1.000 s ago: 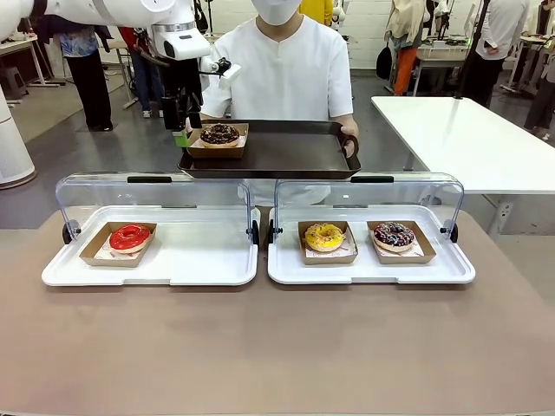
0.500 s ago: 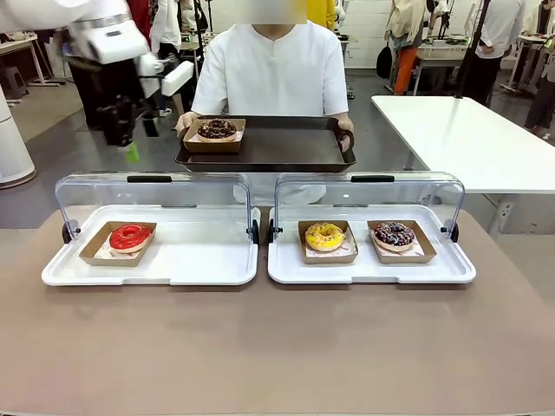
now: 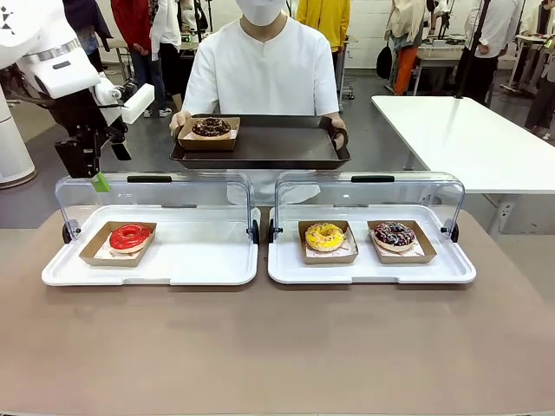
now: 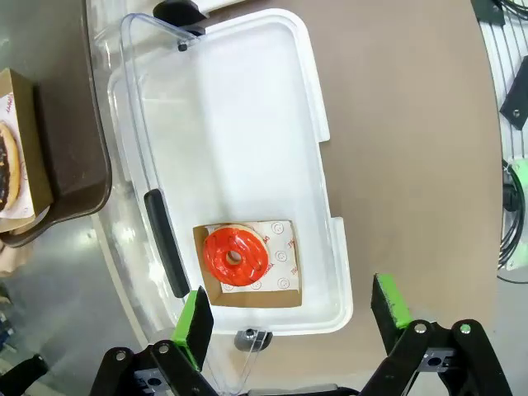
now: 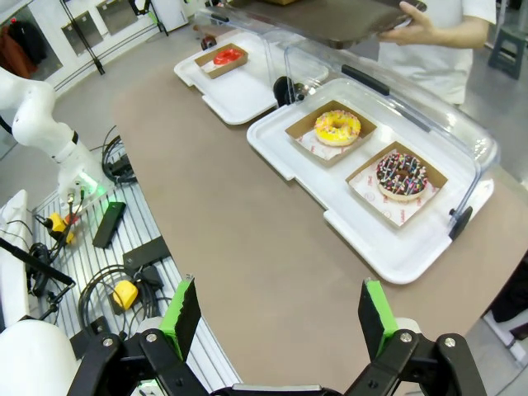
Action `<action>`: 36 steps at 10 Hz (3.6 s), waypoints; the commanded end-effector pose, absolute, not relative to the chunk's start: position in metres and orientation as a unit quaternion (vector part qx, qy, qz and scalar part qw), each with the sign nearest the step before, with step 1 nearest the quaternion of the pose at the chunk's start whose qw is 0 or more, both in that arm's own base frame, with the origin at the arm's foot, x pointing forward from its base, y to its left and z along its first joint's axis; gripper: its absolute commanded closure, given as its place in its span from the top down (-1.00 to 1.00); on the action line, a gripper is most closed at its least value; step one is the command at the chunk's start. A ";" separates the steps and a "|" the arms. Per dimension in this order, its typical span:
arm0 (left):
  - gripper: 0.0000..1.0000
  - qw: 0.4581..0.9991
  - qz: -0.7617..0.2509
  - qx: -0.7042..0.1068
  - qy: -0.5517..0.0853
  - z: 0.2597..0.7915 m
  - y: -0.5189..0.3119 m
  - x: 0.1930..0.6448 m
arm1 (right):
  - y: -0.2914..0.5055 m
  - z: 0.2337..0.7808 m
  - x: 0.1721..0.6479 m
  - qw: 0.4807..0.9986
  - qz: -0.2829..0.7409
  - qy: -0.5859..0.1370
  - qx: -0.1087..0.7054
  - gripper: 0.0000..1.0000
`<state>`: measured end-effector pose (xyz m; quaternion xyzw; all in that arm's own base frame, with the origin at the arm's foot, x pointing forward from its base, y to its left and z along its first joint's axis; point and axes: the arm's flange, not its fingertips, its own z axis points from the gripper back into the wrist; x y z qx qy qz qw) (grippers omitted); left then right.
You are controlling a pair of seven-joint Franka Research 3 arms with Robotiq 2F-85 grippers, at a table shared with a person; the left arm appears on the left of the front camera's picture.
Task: Provide the desired donut to the person.
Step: Place the picked Paper togo box onto the Handle tray extended by the person, then pick up and lift the Paper togo box containing the Donut pointed at by the person.
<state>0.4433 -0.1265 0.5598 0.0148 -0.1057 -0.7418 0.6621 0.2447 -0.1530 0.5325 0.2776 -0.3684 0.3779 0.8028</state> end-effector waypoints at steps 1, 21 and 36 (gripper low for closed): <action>1.00 0.661 -0.743 0.018 -0.106 0.563 -0.129 0.445 | -0.152 0.534 0.247 0.793 0.380 -0.381 0.286 1.00; 1.00 0.646 -0.506 -0.325 -0.470 0.461 0.112 0.384 | -0.152 0.534 0.247 0.793 0.380 -0.381 0.286 1.00; 1.00 0.665 -0.498 -0.332 -0.446 0.446 0.117 0.386 | -0.152 0.534 0.247 0.793 0.380 -0.381 0.286 1.00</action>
